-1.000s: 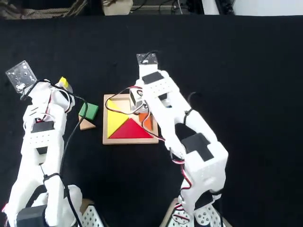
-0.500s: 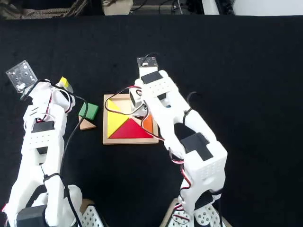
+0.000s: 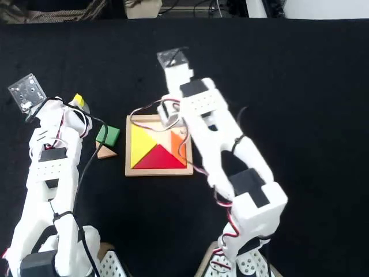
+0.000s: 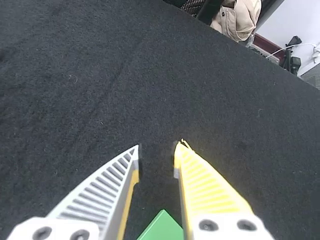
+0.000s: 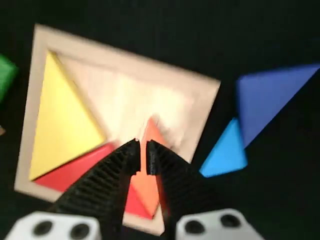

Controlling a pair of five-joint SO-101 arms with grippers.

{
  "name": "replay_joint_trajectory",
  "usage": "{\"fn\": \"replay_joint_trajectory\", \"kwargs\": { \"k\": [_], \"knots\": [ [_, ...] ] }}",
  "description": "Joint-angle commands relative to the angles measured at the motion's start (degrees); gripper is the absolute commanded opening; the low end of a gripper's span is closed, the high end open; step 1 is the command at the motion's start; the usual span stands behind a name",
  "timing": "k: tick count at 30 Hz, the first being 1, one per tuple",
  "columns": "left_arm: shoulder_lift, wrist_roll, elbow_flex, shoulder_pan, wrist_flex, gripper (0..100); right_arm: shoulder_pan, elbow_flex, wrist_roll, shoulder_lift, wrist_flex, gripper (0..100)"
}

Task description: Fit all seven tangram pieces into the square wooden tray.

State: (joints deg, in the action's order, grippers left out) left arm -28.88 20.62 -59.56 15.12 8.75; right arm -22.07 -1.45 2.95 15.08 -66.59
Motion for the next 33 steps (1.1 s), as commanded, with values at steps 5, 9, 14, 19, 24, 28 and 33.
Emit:
{"fn": "replay_joint_trajectory", "kwargs": {
  "k": [5, 9, 14, 19, 24, 28, 33],
  "knots": [
    [-1.58, 0.53, -0.22, -0.75, -1.32, 12, 1.93, 4.26, -7.65, 4.26, 5.19, 1.1],
    [-1.58, 0.53, -0.22, -0.75, -1.32, 12, 1.32, 7.87, -9.41, 8.84, 5.19, 1.1],
    [-1.58, 0.53, -0.22, -0.75, -1.32, 12, -0.53, 9.89, -9.41, 12.35, 5.10, 1.1],
    [-1.58, 0.53, -0.13, -0.75, -1.32, 12, -2.99, 9.89, -9.32, 12.70, 3.69, 1.1],
    [-1.58, 0.53, -0.13, -0.75, -1.32, 12, -2.99, 9.80, -9.32, 13.05, 3.96, 1.1],
    [-1.58, 0.53, -0.13, -0.75, -1.32, 12, -1.85, 9.71, -9.32, 13.67, 3.60, 1.1],
    [-1.58, 0.53, -0.13, -0.75, -1.32, 12, -1.58, 10.07, -9.32, 17.36, 3.52, 1.1]
  ]
}}
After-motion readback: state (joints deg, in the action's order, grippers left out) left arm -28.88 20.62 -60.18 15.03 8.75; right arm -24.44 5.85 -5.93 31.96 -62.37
